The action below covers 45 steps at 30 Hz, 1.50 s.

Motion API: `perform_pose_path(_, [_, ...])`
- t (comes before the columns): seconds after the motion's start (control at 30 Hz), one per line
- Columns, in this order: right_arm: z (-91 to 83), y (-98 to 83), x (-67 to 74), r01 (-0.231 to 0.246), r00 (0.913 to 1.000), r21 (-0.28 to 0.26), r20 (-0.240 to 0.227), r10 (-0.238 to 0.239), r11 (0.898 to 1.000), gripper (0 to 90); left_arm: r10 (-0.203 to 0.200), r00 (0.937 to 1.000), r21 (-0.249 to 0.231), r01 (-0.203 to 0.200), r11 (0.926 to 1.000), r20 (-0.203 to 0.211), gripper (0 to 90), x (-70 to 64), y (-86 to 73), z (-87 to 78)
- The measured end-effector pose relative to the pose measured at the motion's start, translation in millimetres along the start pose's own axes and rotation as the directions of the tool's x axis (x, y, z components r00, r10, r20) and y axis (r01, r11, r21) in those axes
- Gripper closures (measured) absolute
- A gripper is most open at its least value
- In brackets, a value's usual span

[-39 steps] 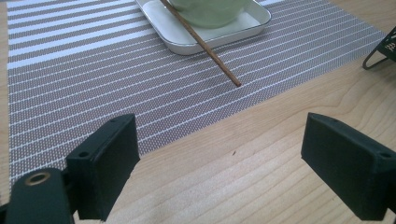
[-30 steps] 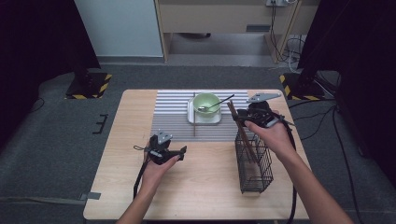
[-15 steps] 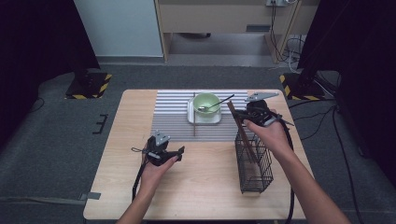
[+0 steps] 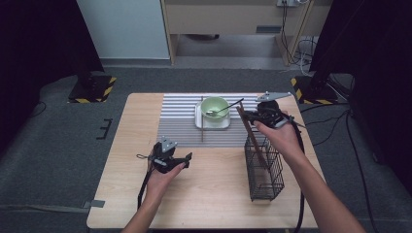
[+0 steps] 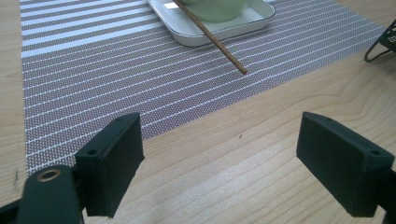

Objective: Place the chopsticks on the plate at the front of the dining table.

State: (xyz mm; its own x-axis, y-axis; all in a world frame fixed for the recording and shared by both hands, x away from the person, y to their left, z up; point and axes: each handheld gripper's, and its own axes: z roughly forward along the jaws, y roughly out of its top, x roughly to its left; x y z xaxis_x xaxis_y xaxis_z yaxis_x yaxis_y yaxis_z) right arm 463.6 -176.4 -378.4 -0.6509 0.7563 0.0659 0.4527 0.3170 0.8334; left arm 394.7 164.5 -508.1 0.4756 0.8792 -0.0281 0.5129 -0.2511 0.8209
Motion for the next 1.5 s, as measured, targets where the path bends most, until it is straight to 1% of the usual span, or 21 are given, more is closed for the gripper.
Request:
perform_pose_path(0.2, [-14.7, 17.8, -6.3, -0.035, 0.9993, -0.055, -0.013, 0.034, 0.998, 84.3, -0.004, 1.0, -0.012, 0.004, 0.9999, 0.004, 14.0, 0.1, 3.3, -1.4])
perform_pose_path(0.37, [-31.2, 30.5, -8.7, -0.048, 0.9987, -0.106, -0.02, 0.046, 0.993, 84.3, -0.011, 0.9998, -0.03, 0.011, 0.9995, 0.016, 12.6, -1.2, 6.4, -1.2])
perform_pose_path(0.43, [-37.2, 34.8, -9.2, -0.046, 0.9989, -0.122, -0.016, 0.045, 0.991, 84.3, -0.023, 0.9993, -0.046, 0.025, 0.9987, 0.029, 12.4, -2.2, 7.4, -0.8])
perform_pose_path(0.5, [-42.4, 39.0, -9.5, -0.048, 0.9988, -0.144, -0.016, 0.046, 0.988, 84.3, -0.036, 0.9986, -0.045, 0.038, 0.9983, 0.038, 12.2, -3.0, 8.8, 0.5])
perform_pose_path(0.53, [-44.9, 41.2, -9.5, -0.052, 0.9986, -0.15, -0.017, 0.05, 0.987, 84.3, -0.037, 0.9987, -0.042, 0.038, 0.9984, 0.037, 12.2, -3.7, 9.7, 1.2])
perform_pose_path(0.6, [-49.4, 46.0, -9.1, -0.048, 0.9988, -0.166, -0.015, 0.046, 0.985, 84.3, -0.024, 0.9993, -0.038, 0.025, 0.999, 0.028, 12.2, -4.3, 11.4, 1.7])
perform_pose_path(0.7, [-55.4, 53.2, -7.5, -0.047, 0.9988, -0.193, -0.022, 0.043, 0.98, 84.3, -0.03, 0.9994, -0.047, 0.03, 0.9984, 0.017, 12.3, -5.5, 14.5, 1.9])
perform_pose_path(0.8, [-59.6, 60.2, -5.0, -0.045, 0.9989, -0.222, -0.025, 0.04, 0.974, 84.3, -0.02, 0.9997, -0.054, 0.02, 0.9983, 0.013, 12.3, -8.0, 18.3, 0.9])
perform_pose_path(0.83, [-60.2, 62.4, -3.8, -0.042, 0.999, -0.228, -0.025, 0.037, 0.973, 84.3, -0.019, 0.9998, -0.057, 0.019, 0.9982, 0.008, 12.3, -9.0, 19.5, 0.3])
perform_pose_path(0.93, [-60.9, 68.0, 0.8, -0.041, 0.999, -0.245, -0.029, 0.035, 0.969, 84.3, -0.022, 0.9996, -0.074, 0.023, 0.997, 0.014, 13.1, -11.3, 21.9, -1.3])
perform_pose_path(0.97, [-61.2, 70.1, 2.6, -0.035, 0.9992, -0.249, -0.028, 0.029, 0.968, 84.3, -0.016, 0.9997, -0.073, 0.017, 0.9972, 0.016, 13.1, -12.2, 22.7, -1.6])
perform_pose_path(1.03, [-62.4, 74.6, 6.6, -0.033, 0.999, -0.265, -0.037, 0.024, 0.964, 84.3, -0.005, 0.9999, -0.071, 0.006, 0.9974, 0.014, 13.1, -14.0, 23.9, -2.2])
perform_pose_path(1.13, [-61.8, 79.5, 12.8, -0.032, 0.9986, -0.285, -0.049, 0.018, 0.958, 84.4, -0.009, 0.9998, -0.082, 0.01, 0.9966, 0.019, 13.5, -17.0, 26.3, -2.6])
perform_pose_path(1.3, [-48.6, 81.9, 22.7, -0.033, 0.9977, -0.296, -0.066, 0.014, 0.955, 84.4, 0.006, 0.9995, -0.09, -0.003, 0.9959, 0.031, 14.2, -22.1, 30.5, -2.1])
perform_pose_path(1.4, [-39.5, 84.0, 28.8, -0.034, 0.9969, -0.301, -0.078, 0.01, 0.953, 84.4, 0.002, 0.9991, -0.099, 0.002, 0.9951, 0.042, 14.4, -25.1, 32.1, -1.1])
perform_pose_path(1.5, [-31.4, 86.0, 34.9, -0.034, 0.9962, -0.309, -0.087, 0.008, 0.95, 84.4, 0.007, 0.9984, -0.107, -0.001, 0.9943, 0.055, 14.5, -28.5, 34.2, -0.5])
